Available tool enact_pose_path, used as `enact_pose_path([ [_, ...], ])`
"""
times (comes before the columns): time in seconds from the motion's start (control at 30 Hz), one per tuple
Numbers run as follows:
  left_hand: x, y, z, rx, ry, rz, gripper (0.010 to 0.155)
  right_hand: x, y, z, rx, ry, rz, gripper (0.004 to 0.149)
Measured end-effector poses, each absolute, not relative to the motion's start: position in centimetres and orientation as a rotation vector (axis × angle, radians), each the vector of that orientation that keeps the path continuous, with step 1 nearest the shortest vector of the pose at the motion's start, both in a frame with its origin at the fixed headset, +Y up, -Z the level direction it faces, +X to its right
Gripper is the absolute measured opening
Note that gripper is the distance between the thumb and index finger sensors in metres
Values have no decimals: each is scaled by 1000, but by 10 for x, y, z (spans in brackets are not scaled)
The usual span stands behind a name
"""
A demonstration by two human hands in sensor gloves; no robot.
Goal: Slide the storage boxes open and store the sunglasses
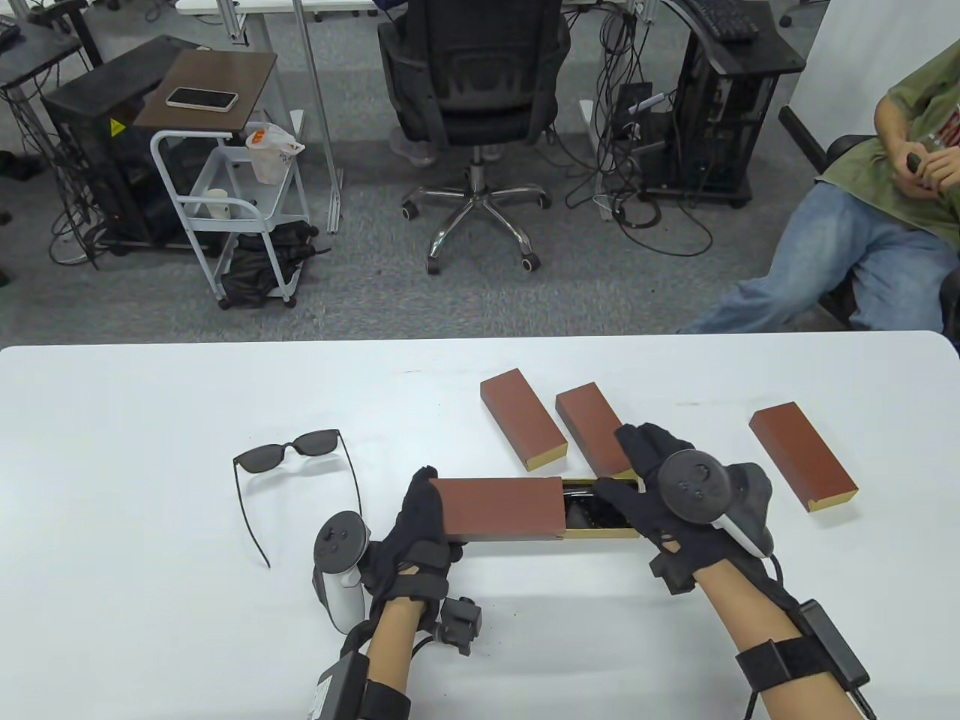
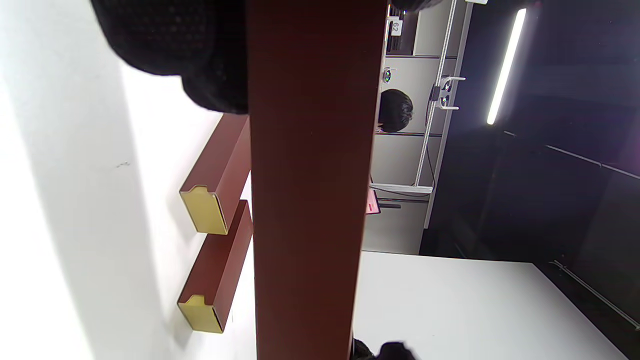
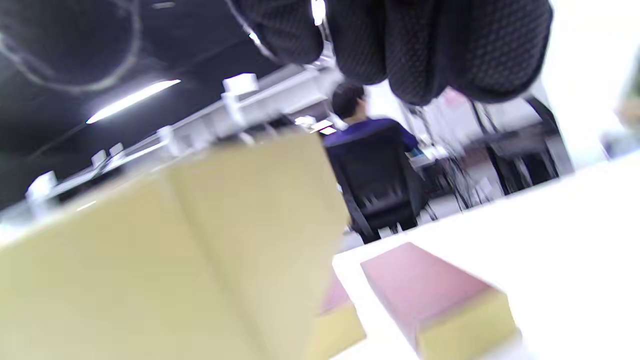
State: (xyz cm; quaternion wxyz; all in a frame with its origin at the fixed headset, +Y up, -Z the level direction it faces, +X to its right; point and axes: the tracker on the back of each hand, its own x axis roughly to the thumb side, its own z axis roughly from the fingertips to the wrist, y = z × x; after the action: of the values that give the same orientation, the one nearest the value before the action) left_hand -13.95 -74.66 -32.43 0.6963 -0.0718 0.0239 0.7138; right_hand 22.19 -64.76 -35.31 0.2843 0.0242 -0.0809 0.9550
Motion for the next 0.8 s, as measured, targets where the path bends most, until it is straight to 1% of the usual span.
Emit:
enact_pose_path([
  [0.07,-140,-747,-324,-161,53,1608,67,236,-668,-355,-15,-85,2336,81],
  [0.1,-140,-747,-324,-163,52,1612,67,237,-670,-355,-24,-71,2308,81],
  [0.13,-139,-748,-324,-170,48,1621,67,243,-685,-355,-65,14,2134,80],
  [0.23,-137,-749,-325,-188,33,1632,67,245,-702,-354,-22,80,1888,73],
  [0.27,-136,-749,-325,-193,24,1630,68,245,-707,-352,-36,82,1816,68],
  [0.3,-135,-749,-325,-196,19,1627,67,245,-707,-352,-36,82,1816,68],
  [0.33,-133,-749,-325,-200,13,1624,67,243,-712,-350,-28,31,1790,61],
  [0.47,-132,-751,-325,-195,16,1618,67,246,-720,-348,-37,-31,1794,55],
  [0.5,-132,-752,-325,-200,13,1616,67,247,-722,-347,-67,-34,1788,53],
  [0.63,-130,-753,-325,-210,5,1610,67,250,-723,-344,-72,-83,1822,48],
  [0.8,-127,-755,-325,-215,-9,1611,67,253,-720,-341,-71,-157,1855,46],
])
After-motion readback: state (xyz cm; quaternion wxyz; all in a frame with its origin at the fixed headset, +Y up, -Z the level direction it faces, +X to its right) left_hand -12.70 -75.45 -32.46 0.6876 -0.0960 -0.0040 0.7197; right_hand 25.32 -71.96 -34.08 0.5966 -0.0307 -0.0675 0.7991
